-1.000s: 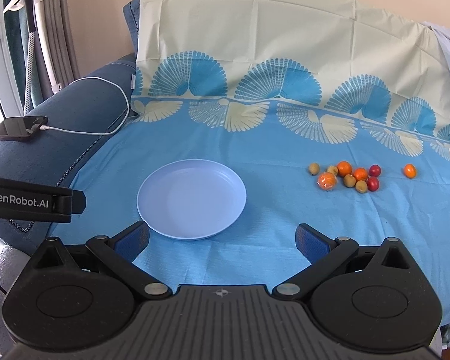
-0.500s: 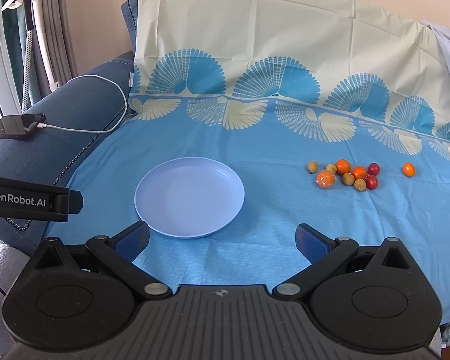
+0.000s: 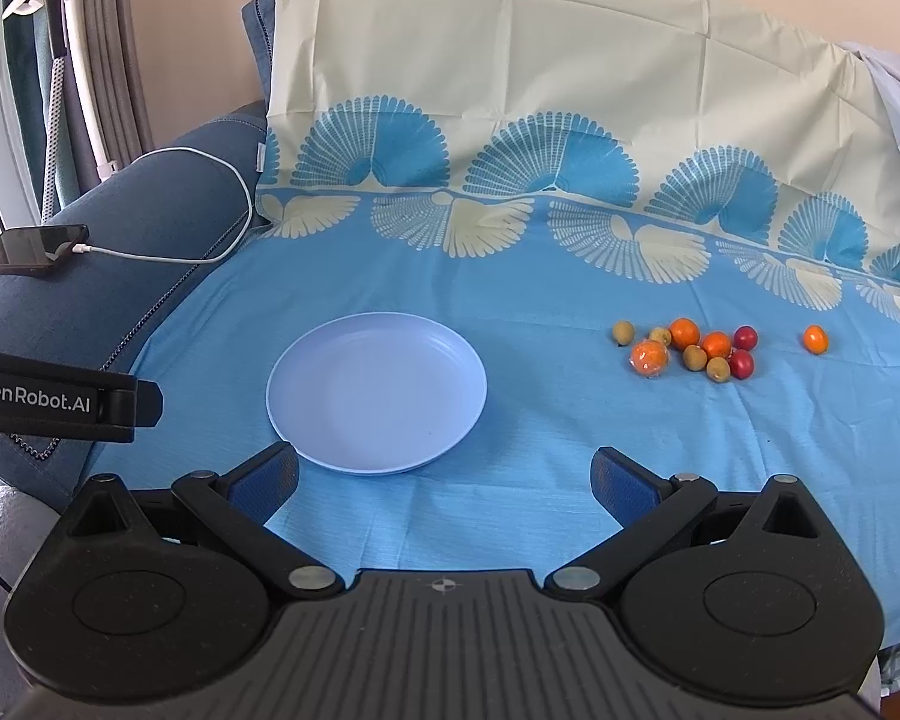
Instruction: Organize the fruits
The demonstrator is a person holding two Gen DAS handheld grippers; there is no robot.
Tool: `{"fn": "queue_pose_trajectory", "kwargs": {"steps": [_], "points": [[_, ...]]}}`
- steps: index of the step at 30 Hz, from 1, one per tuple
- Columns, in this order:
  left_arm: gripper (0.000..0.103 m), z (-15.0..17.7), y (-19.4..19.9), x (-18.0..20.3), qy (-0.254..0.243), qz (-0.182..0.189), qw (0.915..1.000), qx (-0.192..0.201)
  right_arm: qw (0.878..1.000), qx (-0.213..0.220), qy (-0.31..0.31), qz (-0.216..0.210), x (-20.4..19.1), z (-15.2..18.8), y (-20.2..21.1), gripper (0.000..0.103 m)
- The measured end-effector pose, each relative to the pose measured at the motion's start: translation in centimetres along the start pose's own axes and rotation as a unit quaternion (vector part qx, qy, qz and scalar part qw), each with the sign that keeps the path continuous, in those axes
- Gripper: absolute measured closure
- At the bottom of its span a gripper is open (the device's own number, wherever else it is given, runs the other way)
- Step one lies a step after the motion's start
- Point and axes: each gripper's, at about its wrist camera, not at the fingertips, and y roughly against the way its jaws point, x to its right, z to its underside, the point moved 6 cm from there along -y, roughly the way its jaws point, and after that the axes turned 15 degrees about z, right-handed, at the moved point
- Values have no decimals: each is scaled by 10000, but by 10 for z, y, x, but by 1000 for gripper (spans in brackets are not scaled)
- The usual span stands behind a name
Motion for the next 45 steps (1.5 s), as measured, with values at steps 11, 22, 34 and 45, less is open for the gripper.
{"fn": "queue_pose_trajectory", "kwargs": {"steps": [11, 22, 34, 45], "points": [[0, 0, 0, 1, -16, -15, 10000, -18, 10000, -18, -2, 3, 0, 0, 0, 0], [0, -2, 0, 2, -30, -21, 10000, -29, 10000, -26, 2, 3, 1, 0, 0, 0], [0, -4, 0, 1, -30, 12, 10000, -50, 10000, -22, -72, 22, 3, -1, 0, 0], [0, -16, -1, 22, -52, 313, 9994, 167, 9980, 200, -602, 22, 30, -3, 2, 0]]}}
